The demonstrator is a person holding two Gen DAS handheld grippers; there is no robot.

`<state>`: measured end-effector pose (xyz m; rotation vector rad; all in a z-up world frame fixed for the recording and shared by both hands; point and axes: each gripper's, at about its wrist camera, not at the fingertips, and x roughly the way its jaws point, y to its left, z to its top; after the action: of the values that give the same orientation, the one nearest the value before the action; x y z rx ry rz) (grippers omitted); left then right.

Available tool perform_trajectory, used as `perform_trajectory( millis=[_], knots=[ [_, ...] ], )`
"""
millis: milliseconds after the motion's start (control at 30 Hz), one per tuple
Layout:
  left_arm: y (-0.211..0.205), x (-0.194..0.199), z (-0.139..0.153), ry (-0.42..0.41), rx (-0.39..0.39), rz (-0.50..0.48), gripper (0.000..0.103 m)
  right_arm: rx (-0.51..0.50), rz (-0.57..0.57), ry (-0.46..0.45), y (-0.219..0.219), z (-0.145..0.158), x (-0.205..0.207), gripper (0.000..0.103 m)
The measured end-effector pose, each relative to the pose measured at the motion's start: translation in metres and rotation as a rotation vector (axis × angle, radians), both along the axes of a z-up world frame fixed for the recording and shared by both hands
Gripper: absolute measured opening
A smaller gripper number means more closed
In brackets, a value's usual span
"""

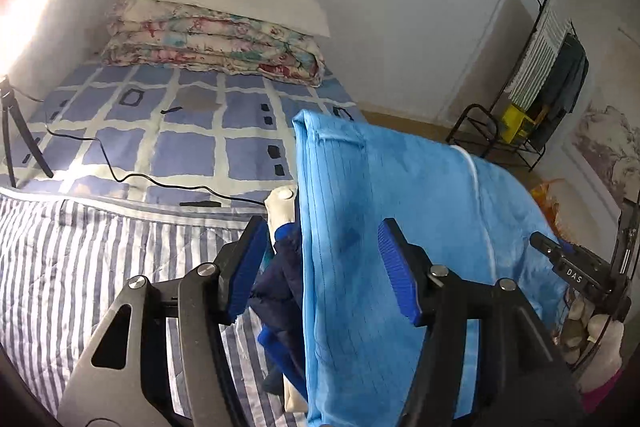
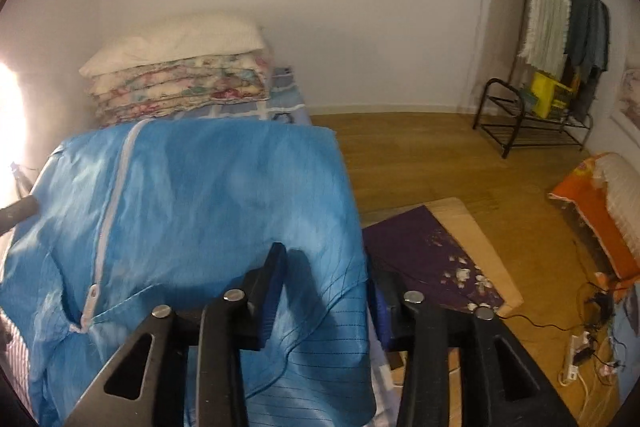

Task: Fold large clothes
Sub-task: 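Lower the jacket onto the navy clothes stack and open both tools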

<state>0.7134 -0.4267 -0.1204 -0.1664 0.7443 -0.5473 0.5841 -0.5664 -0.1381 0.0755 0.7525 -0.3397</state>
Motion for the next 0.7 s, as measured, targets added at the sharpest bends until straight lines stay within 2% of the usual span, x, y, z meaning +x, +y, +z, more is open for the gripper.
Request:
perform_trajectory(
  millis=[33,100,167,433,700],
  knots=[
    [0.003,-0.003,0.005,-0.005,-0.003,-0.004,0.059,-0.002,-0.001,-0.011,0.000,0.004,-0.002,0.044],
    [0.006,-0.012,0.018,-0.032,0.012,-0.006,0.059,-0.001,-0.015,-0.039,0.000,0.016,-0.011,0.056],
    [0.010,-0.027,0.034,-0.060,0.021,-0.009,0.059,-0.006,-0.026,-0.074,0.002,0.030,-0.022,0.061],
    [0.041,-0.094,0.104,-0.109,0.005,-0.021,0.059,0.000,0.003,-0.139,0.023,0.093,-0.078,0.061],
    [0.101,-0.192,0.194,-0.185,-0.009,-0.032,0.060,-0.007,0.051,-0.196,0.063,0.173,-0.172,0.062]
  ],
)
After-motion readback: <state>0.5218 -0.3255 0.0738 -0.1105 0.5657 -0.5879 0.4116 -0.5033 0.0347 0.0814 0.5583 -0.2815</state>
